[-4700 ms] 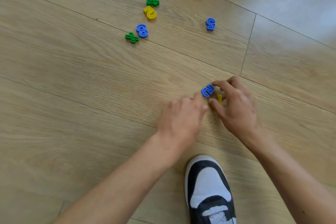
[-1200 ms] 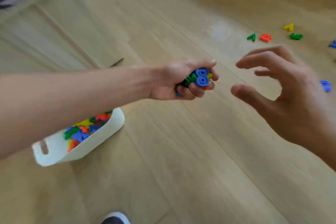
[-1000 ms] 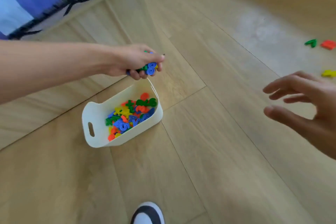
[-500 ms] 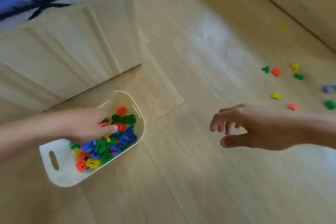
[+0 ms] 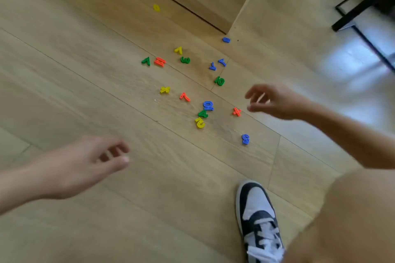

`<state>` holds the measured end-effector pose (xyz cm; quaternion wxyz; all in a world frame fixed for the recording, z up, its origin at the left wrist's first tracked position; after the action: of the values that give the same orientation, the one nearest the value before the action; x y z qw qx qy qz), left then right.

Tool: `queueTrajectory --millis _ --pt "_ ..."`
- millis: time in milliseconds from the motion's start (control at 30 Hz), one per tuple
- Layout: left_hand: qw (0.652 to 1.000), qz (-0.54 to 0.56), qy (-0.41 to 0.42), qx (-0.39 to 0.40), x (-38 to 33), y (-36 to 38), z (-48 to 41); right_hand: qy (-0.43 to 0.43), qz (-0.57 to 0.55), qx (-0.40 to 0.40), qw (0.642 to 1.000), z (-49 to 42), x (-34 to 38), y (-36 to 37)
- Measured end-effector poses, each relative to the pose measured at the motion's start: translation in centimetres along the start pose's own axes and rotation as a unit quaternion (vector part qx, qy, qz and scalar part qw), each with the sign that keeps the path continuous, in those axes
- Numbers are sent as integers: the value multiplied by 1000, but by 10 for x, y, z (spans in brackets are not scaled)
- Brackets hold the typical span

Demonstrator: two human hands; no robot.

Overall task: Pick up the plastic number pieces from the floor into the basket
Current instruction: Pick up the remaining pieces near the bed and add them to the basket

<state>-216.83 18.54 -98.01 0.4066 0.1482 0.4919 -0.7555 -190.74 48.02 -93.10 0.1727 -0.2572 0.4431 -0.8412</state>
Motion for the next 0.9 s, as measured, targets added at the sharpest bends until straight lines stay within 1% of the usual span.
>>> queueTrajectory --millis 33,100,200,267,333,367,467,533,633,700,767,900 --pt "1000 10 16 25 -30 22 -15 9 -9 8 1000 -1 -23 18" --pt "999 -1 24 33 -74 67 -49 -3 26 20 999 -2 -54 58" --pt "1000 8 -9 22 -111 110 -96 -80 151 14 985 -3 -73 106" --pt "999 15 -25 13 -129 122 -118 -121 161 -4 980 -5 -81 119" --pt "999 2 -33 -14 -143 126 -140 -143 139 -13 980 -9 -89 124" --pt "998 -16 -37 -40 -150 124 -151 -156 122 -14 980 -11 -93 125" --pt "982 -115 -44 -143 -168 110 -172 -203 83 -26 975 -15 -98 125" --pt "964 -187 -33 -185 -177 107 -185 -217 65 -38 973 -16 -103 125" --pt "941 -275 -47 -193 -170 114 -202 -225 32 -43 973 -18 -109 128" --pt "930 -307 -64 -191 -161 120 -212 -238 11 -58 969 -23 -109 125" --pt "930 -307 -70 -187 -155 126 -218 -241 -34 -73 967 -27 -107 118" --pt "945 -262 -74 -183 -143 134 -223 -221 -132 -116 959 -32 -94 101"
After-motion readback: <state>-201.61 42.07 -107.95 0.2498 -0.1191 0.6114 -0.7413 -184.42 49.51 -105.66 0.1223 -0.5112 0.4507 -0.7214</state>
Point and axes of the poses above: each hand's wrist, its own z-axis away from the middle knuckle, its own y-axis out of the palm, x = y × z, the point moved 8 cm from there along -z, towards the middle knuckle, and after that the axes turned 1 degree about -y, right-handed, at the moved point
